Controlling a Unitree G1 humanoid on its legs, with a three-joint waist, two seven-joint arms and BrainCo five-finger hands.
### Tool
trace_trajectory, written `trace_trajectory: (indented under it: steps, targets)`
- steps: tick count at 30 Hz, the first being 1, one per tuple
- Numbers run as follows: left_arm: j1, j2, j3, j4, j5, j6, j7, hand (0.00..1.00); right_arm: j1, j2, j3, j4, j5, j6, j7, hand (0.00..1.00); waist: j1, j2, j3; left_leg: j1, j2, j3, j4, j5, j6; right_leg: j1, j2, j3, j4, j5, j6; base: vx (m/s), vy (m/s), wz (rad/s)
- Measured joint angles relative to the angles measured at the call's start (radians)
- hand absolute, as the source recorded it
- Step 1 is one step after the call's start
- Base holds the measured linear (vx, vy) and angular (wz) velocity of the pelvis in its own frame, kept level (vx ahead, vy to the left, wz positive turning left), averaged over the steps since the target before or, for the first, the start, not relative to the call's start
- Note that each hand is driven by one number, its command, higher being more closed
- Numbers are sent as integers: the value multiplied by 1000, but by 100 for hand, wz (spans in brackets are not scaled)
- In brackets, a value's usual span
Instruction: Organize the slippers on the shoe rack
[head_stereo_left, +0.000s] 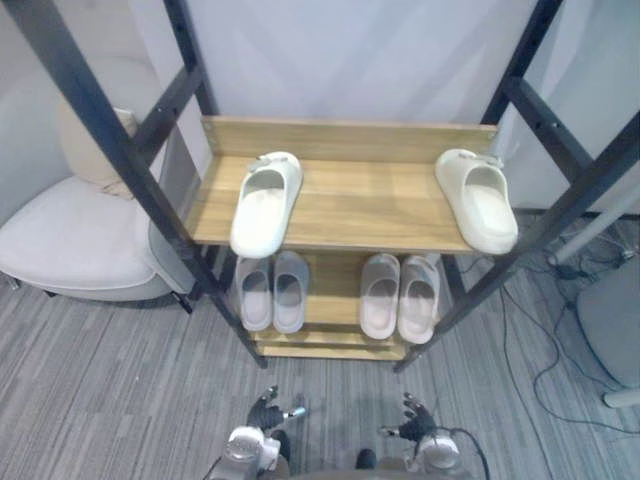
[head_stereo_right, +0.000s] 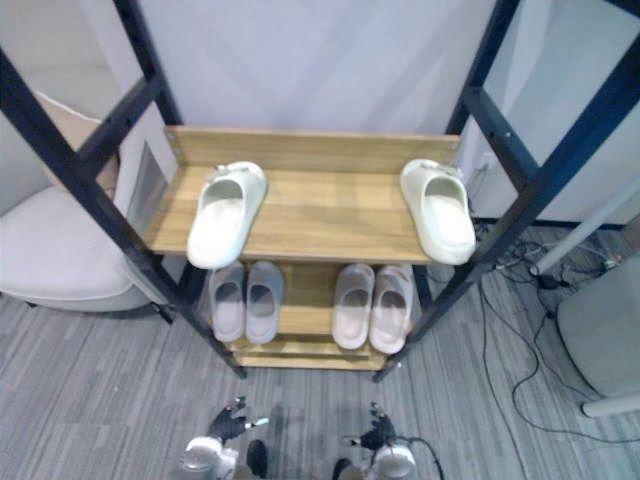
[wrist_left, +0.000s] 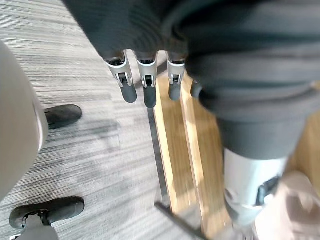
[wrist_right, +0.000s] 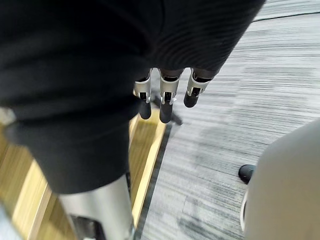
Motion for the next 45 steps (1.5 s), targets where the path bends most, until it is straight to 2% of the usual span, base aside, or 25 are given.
trace_trajectory:
  steps: [5, 8, 12, 15, 18, 22, 26, 32, 37, 42, 45]
  targets:
    - [1, 7, -112, -51, 22, -1, -16, 0, 3, -1, -15, 9, 19, 1, -1, 0, -1, 11, -8, 34, -8, -1, -30, 4, 1, 24, -2, 6, -14, 7, 8, -41, 35, -3]
    - [0, 26, -218, -173, 38, -2, -20, 0, 7, -1, -17, 10, 19, 1, -2, 0, -1, 13, -15, 44, -13, -4, -34, 2, 4, 35, -5, 6, -19, 7, 8, 2, 8, 1]
    - [-2, 35, -341, -385, 30, -12, -59, 0, 7, 2, -19, 12, 20, -1, -11, 0, -8, 15, -17, 43, -20, -18, -34, 3, 3, 41, -9, -2, -20, 4, 12, 35, 8, 8]
    - [-6, 35, -440, -567, -33, -34, -87, 0, 1, -4, -17, 32, 19, -2, -15, 0, -12, 23, -34, 43, -25, -29, -34, 6, 9, 45, -10, -10, -20, 0, 16, 68, -7, 8]
    - [-62, 34, -485, -684, -89, -46, -99, 0, 1, -10, -8, 33, 19, -2, -17, 0, -12, 30, -42, 44, -28, -31, -34, 6, 10, 47, -10, -13, -21, -2, 11, 74, -10, 2]
    - [-161, 35, -482, -794, -144, -66, -85, 0, 0, -16, 16, 32, 19, -3, -21, 0, -17, 31, -43, 44, -28, -50, -34, 5, 10, 64, -4, -32, -33, -1, 10, 45, -22, 12]
    - [-249, 35, -428, -895, -160, -76, -50, 0, -3, -21, 32, 32, 18, -2, -20, 0, -18, 34, -46, 44, -26, -53, -35, 4, 8, 68, -1, -36, -38, -1, 9, 10, -9, 3]
    - [-378, 37, -269, -937, -160, -99, 32, 0, -1, -26, 39, 32, 18, -2, -13, 0, -20, 31, -56, 44, -23, -49, -34, 3, 7, 67, -5, -30, -40, 0, 8, -2, 1, -1]
    - [-446, 102, -122, -923, -149, -111, 83, 0, -12, -31, 40, 31, 18, -2, 2, 0, -25, 28, -61, 44, -25, -42, -34, 3, 7, 69, 0, -26, -54, 10, 5, -12, 1, -3]
    - [-508, 182, 9, -804, -113, -110, 141, 0, -13, -49, 36, 30, 17, 0, 19, 0, -27, 26, -61, 43, -25, -37, -34, 3, 7, 70, 2, -23, -73, 15, 5, -9, -1, -3]
    - [-542, 233, 55, -736, -109, -108, 147, 0, -13, -50, 32, 29, 18, 0, 23, 0, -30, 24, -60, 41, -25, -33, -34, 2, 6, 70, 3, -21, -83, 20, 4, -1, -3, -4]
